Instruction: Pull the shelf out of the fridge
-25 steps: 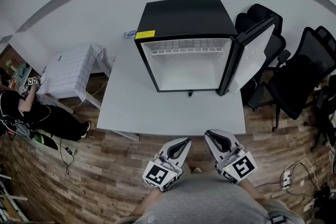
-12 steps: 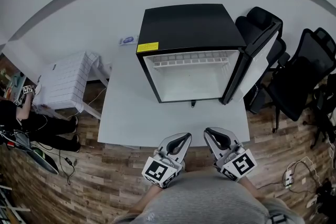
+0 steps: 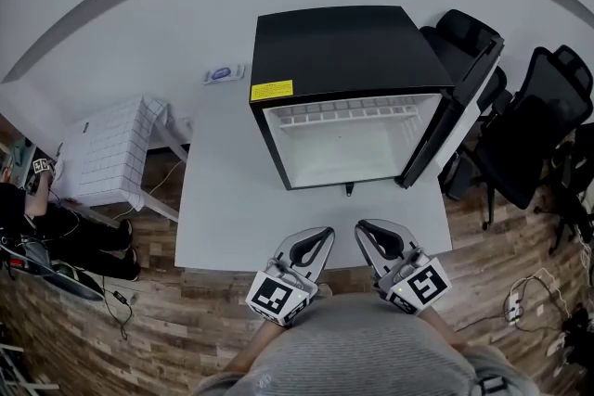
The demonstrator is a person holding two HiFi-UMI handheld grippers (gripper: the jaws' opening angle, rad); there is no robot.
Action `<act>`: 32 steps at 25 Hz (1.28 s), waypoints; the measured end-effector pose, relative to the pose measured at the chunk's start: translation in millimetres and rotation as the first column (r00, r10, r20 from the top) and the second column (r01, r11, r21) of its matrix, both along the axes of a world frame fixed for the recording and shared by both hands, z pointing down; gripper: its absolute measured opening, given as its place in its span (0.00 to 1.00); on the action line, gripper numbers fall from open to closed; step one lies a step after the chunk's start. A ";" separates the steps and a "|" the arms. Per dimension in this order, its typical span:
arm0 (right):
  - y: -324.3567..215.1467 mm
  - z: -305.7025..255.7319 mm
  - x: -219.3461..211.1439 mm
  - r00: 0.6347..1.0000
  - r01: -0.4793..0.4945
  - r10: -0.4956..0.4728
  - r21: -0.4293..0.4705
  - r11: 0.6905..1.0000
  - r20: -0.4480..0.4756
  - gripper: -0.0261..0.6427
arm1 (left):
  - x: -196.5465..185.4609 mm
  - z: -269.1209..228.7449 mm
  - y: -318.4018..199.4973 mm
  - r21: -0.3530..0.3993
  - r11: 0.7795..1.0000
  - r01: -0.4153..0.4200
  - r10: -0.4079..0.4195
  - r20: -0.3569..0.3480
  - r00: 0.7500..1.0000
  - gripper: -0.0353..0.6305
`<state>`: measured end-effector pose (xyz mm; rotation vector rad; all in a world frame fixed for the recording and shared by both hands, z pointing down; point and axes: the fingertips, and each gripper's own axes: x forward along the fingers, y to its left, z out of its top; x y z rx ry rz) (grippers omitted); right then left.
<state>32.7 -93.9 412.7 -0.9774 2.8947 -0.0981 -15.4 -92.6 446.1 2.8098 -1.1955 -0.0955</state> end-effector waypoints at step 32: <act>-51.4 5.0 2.1 0.997 -0.048 0.051 0.042 0.998 -0.062 0.06 | 0.2 7.6 -44.9 -0.017 0.999 -0.034 0.034 0.032 0.999 0.07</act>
